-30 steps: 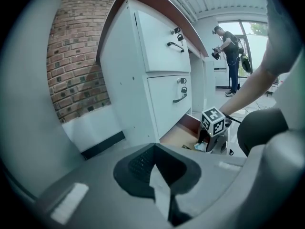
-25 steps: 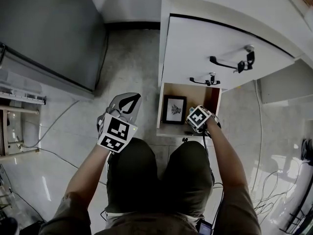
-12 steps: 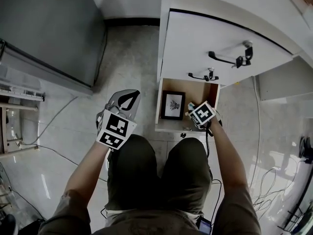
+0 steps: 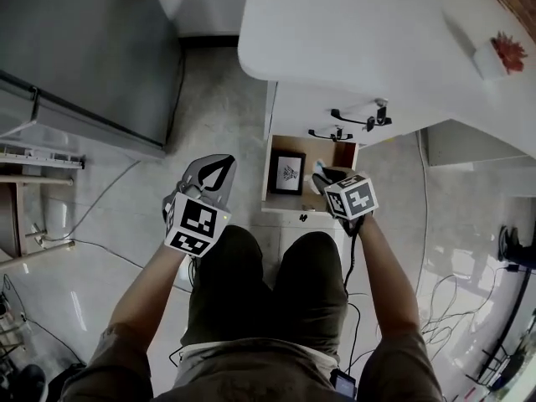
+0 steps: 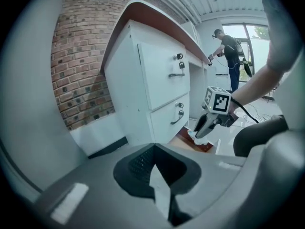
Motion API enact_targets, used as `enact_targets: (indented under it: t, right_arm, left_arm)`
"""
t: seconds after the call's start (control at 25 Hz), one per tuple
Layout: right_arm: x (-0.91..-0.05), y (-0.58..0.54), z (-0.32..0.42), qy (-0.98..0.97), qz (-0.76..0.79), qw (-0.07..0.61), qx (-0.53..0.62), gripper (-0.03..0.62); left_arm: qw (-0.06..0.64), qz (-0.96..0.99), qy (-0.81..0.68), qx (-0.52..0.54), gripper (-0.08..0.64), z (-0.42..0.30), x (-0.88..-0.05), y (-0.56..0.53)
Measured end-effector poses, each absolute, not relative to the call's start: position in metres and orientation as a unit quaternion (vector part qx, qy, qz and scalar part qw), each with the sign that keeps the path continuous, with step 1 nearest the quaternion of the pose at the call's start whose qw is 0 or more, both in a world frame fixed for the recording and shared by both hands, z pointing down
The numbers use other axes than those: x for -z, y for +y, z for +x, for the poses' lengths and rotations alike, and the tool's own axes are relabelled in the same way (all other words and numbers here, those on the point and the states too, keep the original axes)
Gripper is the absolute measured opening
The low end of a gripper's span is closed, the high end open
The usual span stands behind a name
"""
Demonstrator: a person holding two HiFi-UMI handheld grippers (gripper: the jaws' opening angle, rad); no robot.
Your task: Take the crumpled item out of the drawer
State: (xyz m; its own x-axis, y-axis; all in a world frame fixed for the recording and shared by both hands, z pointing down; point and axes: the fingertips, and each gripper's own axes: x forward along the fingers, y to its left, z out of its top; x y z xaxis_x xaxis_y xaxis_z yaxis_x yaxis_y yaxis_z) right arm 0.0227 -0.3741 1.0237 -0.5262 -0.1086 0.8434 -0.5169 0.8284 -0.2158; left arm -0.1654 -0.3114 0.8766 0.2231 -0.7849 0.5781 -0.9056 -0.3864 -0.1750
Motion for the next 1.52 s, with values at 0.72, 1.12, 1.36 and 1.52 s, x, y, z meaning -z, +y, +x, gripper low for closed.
enact_targets:
  t: [0.72, 1.12, 1.36, 1.52]
  right_arm:
    - [-0.669, -0.337, -0.001, -0.908, 0.249, 0.281, -0.185, 0.123]
    - [-0.496, -0.31, -0.007, -0.922, 0.269, 0.192, -0.204, 0.126]
    - [-0.39, -0.294, -0.012, -0.936, 0.269, 0.134, -0.182, 0.127]
    - [-0.327, -0.288, -0.002, -0.942, 0.278, 0.115, -0.148, 0.127]
  left_arm:
    - [0.07, 0.778, -0.585, -0.216, 0.0, -0.159, -0.618, -0.293]
    - [0.045, 0.795, -0.566, -0.214, 0.0, -0.131, -0.474, -0.27]
    - [0.023, 0.792, -0.579, -0.192, 0.0, -0.129, -0.388, -0.264]
    - [0.004, 0.792, -0.584, -0.176, 0.0, -0.121, -0.333, -0.257]
